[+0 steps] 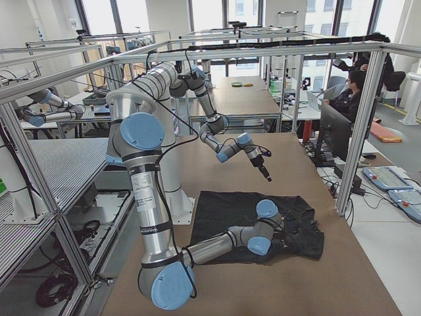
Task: Fold clothes
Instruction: 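Move both grippers down toward the shirt's hem corners nearest the robot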
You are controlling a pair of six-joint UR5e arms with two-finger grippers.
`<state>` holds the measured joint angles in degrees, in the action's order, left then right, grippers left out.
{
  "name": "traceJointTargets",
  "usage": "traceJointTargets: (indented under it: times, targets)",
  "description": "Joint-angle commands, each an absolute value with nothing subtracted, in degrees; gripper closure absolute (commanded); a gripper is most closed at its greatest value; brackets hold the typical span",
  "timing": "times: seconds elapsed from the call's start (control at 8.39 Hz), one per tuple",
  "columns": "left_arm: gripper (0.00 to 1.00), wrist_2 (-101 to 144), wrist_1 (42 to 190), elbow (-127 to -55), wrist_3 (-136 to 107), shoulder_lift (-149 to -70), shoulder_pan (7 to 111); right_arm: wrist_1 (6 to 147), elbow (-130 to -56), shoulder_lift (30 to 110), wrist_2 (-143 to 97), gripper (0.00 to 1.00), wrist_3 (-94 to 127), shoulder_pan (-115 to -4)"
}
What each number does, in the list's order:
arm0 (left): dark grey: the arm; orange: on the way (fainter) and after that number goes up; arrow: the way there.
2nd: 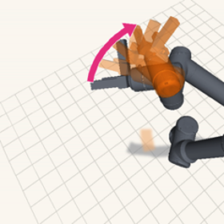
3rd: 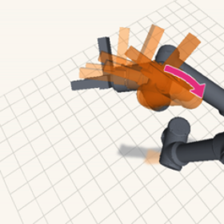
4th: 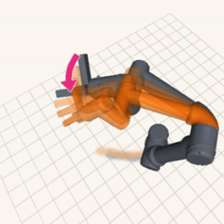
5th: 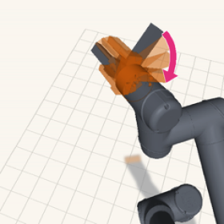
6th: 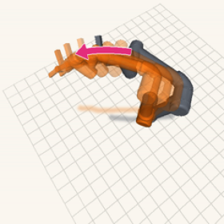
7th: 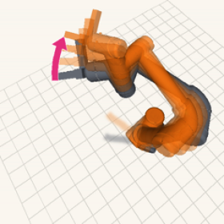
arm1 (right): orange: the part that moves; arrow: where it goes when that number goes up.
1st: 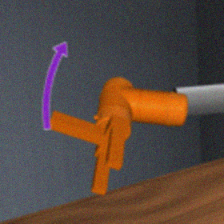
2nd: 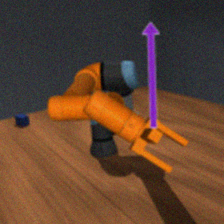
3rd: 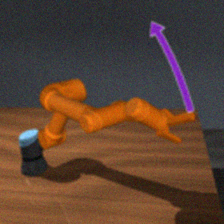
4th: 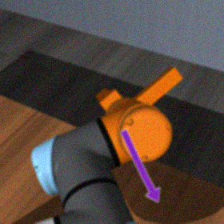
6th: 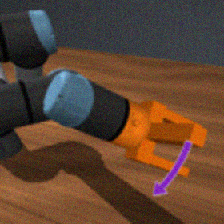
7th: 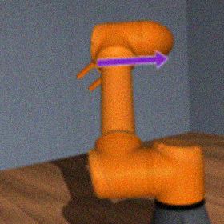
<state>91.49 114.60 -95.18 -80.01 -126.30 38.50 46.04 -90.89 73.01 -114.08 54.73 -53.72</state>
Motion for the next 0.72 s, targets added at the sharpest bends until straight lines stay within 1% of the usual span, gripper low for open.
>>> traceJointTargets:
  times: [0.0,0.12,0.24,0.36,0.48,0.6]
  targets:
    - [0.00,92.37,105.79,-110.51,-87.25,-116.48,38.50,51.63,-99.19,77.94,-123.62,0.06,55.28,-53.44]
    - [0.00,92.20,98.95,-114.05,-89.28,-115.76,38.24,55.86,-103.84,80.31,-124.71,0.06,55.37,-53.26]
    - [0.00,91.76,95.31,-116.78,-93.21,-115.75,37.10,56.42,-107.80,83.46,-124.80,0.06,55.37,-53.17]
    - [0.00,90.80,94.58,-118.81,-94.47,-115.75,34.48,56.34,-109.41,85.50,-126.02,0.06,57.20,-53.17]
    - [0.00,88.09,94.48,-119.44,-94.92,-115.75,31.41,55.82,-109.68,85.87,-128.30,0.06,64.18,-52.83]
    - [0.00,87.81,94.48,-119.62,-94.92,-115.66,30.86,53.81,-110.38,87.35,-129.45,0.06,68.34,-51.60]
